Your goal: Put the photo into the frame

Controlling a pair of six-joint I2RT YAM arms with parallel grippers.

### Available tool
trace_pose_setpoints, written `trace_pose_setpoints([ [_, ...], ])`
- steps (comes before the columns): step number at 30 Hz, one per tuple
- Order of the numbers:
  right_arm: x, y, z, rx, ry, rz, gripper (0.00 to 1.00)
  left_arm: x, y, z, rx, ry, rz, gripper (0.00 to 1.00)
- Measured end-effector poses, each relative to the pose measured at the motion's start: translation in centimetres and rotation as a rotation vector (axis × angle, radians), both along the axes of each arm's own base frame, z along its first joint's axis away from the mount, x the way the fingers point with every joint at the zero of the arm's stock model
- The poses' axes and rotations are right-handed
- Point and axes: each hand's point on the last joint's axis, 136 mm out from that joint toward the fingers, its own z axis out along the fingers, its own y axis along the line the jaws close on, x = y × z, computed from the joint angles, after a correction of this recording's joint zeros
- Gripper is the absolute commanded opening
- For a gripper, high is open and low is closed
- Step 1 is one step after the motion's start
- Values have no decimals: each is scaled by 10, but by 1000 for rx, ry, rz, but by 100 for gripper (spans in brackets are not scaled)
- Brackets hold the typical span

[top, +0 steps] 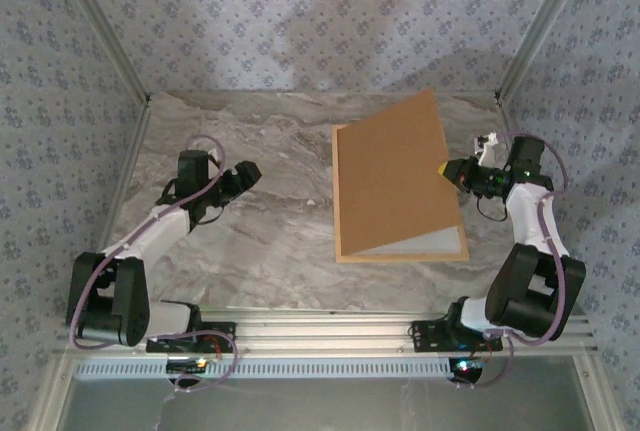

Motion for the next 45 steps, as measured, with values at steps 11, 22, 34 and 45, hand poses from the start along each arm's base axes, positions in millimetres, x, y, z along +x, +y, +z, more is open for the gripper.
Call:
trace_pose_setpoints([
  [11,8,-2,12,-5,-36,8,0,0,0,0,0,1,-1,86],
  [22,8,-2,4,-1,-30,5,0,0,0,-1,1,2,-1,86],
  [34,-4,5,-11,33,5,-12,0,-1,-4,-5,3,15,-12,86],
  [45,-8,38,-23,78,-10,68,0,-4,-9,-7,5,21,-26,86],
])
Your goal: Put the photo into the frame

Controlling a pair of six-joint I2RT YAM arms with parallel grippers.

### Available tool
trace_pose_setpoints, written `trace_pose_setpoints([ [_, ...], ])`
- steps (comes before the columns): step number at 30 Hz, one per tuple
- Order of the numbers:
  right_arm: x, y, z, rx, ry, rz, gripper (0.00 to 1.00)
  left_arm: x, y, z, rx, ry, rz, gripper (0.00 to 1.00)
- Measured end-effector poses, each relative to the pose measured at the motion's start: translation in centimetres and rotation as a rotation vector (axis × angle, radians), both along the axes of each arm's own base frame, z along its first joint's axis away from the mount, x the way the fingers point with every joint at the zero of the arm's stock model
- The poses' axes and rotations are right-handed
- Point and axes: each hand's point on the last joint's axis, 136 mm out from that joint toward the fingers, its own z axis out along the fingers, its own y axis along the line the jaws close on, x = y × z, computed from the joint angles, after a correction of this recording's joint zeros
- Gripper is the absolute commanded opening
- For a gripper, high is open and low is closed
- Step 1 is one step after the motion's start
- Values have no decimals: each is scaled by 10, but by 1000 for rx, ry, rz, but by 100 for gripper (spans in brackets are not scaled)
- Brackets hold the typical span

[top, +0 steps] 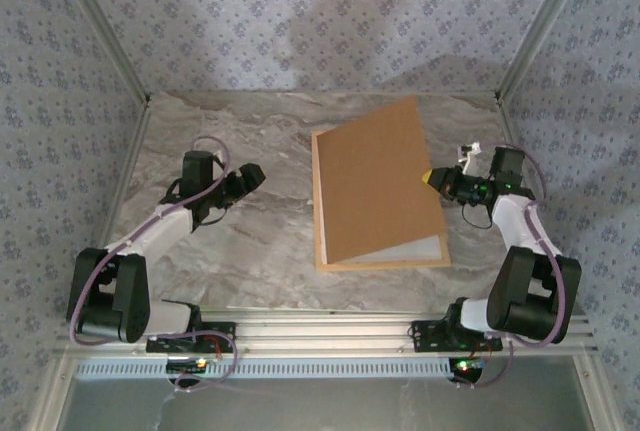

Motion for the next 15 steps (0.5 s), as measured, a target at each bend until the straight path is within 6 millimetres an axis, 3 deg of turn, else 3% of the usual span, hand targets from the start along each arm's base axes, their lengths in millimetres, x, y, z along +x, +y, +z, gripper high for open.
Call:
trace_pose_setpoints([
  [8,-1,33,-12,23,11,42,0,-2,-11,-12,24,28,-21,86],
  [15,1,48,-13,31,10,49,4,1,-24,-19,47,44,-43,86],
])
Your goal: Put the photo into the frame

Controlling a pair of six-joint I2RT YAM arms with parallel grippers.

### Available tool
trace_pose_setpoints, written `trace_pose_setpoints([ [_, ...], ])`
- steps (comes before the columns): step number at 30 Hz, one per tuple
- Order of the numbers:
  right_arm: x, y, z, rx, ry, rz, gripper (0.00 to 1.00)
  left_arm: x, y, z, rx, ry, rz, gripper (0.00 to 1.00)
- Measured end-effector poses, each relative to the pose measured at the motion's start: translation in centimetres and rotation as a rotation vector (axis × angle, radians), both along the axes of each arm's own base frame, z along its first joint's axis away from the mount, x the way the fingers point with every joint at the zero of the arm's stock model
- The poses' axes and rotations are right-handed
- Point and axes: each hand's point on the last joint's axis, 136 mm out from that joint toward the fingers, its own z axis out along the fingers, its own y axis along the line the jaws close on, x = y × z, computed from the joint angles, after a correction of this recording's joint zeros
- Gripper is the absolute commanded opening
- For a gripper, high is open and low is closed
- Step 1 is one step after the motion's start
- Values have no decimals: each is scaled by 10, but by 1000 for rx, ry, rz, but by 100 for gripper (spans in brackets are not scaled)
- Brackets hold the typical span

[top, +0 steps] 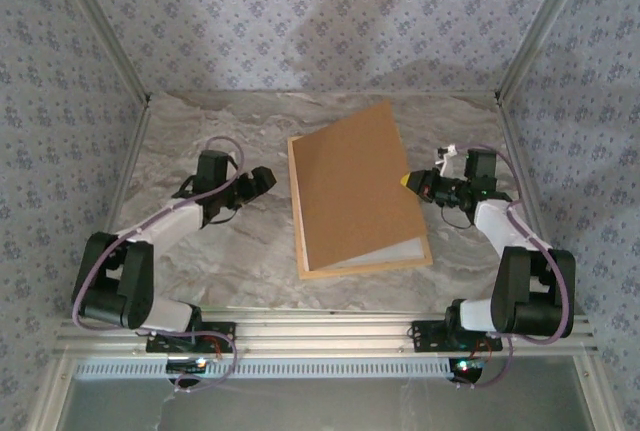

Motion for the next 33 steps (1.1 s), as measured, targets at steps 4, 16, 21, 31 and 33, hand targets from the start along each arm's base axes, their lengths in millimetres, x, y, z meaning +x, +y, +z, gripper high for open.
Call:
trace_pose_setpoints([
  [4,-1,3,-6,-1,8,-8,10,2,-4,-4,16,7,-4,86],
  [16,-1,6,-37,-61,60,-18,23,8,-15,-15,47,29,-16,85],
  [21,-2,9,-50,-81,80,0,27,12,-20,-16,55,29,-20,85],
  [31,-9,19,-64,-142,93,48,39,15,-26,-32,75,65,-30,85],
  [33,-11,22,-66,-154,96,56,41,18,-28,-31,76,63,-30,85],
])
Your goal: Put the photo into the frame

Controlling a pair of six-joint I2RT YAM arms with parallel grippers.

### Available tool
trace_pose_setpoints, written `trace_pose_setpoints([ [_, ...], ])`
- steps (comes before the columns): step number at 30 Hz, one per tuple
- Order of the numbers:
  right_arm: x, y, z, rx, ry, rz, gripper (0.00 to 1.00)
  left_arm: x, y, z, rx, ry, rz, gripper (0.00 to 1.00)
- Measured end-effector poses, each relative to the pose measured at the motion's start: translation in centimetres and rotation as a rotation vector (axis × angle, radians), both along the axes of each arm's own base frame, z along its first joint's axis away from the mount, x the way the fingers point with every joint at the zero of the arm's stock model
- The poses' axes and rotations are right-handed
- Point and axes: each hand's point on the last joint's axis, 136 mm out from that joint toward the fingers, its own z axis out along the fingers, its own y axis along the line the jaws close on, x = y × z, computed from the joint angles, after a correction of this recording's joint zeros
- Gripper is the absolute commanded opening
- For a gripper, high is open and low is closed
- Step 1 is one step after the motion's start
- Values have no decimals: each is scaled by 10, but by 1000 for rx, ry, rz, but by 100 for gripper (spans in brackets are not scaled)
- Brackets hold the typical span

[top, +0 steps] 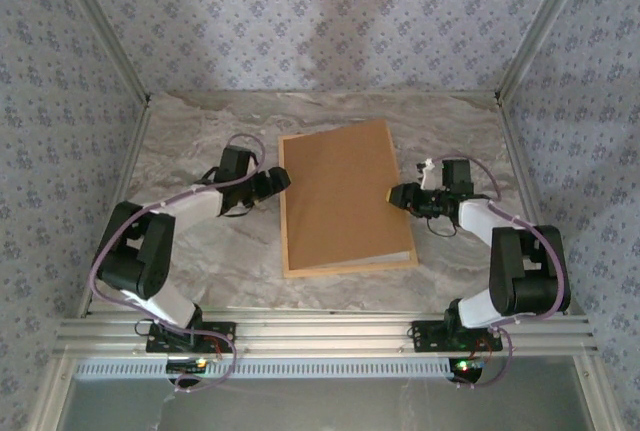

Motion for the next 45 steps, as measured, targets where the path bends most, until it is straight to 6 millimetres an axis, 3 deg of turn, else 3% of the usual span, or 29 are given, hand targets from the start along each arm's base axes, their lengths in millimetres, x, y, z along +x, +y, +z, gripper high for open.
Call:
trace_pose_setpoints([
  [13,-5,19,-9,-116,31,70,53,10,-2,-16,42,21,-5,85],
  [31,-5,4,-25,-250,100,77,54,14,0,-24,93,19,-21,85],
  [38,3,-6,-23,-333,81,53,56,14,2,-24,117,19,-24,85],
  [45,13,-17,-24,-438,48,6,64,19,4,-19,139,2,-27,85],
])
